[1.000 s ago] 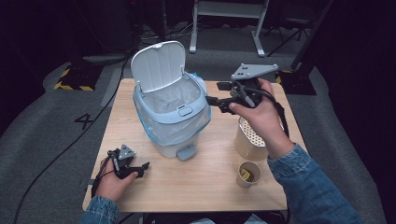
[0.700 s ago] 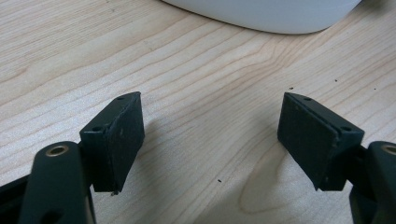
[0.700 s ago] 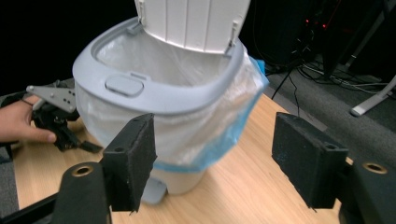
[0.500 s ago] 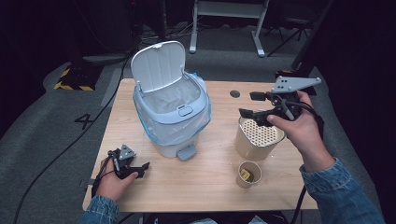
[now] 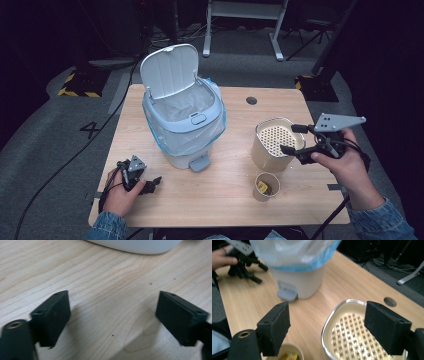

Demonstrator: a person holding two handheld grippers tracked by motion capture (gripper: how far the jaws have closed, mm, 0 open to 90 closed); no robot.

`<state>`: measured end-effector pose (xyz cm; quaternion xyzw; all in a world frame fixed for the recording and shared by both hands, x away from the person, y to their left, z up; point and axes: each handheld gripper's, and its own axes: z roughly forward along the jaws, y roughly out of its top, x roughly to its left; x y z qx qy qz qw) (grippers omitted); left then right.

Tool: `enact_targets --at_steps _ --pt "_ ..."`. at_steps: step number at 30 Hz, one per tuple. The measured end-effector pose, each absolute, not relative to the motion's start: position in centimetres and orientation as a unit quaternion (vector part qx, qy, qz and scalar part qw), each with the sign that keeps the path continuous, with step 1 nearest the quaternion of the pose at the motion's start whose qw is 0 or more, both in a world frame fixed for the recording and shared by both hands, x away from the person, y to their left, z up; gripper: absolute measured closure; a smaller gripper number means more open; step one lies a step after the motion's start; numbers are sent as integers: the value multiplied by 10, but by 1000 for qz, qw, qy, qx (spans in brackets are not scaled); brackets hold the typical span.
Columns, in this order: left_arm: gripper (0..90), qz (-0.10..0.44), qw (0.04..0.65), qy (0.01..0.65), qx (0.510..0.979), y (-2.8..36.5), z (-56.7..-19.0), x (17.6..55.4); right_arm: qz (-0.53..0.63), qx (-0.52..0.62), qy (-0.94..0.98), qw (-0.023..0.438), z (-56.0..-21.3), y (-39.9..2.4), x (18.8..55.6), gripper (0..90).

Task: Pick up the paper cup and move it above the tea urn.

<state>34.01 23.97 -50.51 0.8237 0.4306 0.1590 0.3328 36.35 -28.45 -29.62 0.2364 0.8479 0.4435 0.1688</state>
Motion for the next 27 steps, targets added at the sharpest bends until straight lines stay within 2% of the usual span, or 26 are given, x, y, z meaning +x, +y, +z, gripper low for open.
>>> enact_targets --at_steps 8,16,19,27 --pt "114 160 331 429 825 240 -505 340 410 216 872 154 -331 -301 339 258" --pt "114 161 331 429 825 240 -505 340 388 222 883 141 -366 -309 322 254" --pt "114 160 331 429 825 240 -505 340 385 226 886 123 -381 -309 318 241" --pt "114 160 331 429 825 240 -505 340 384 232 888 103 -425 -305 315 229"
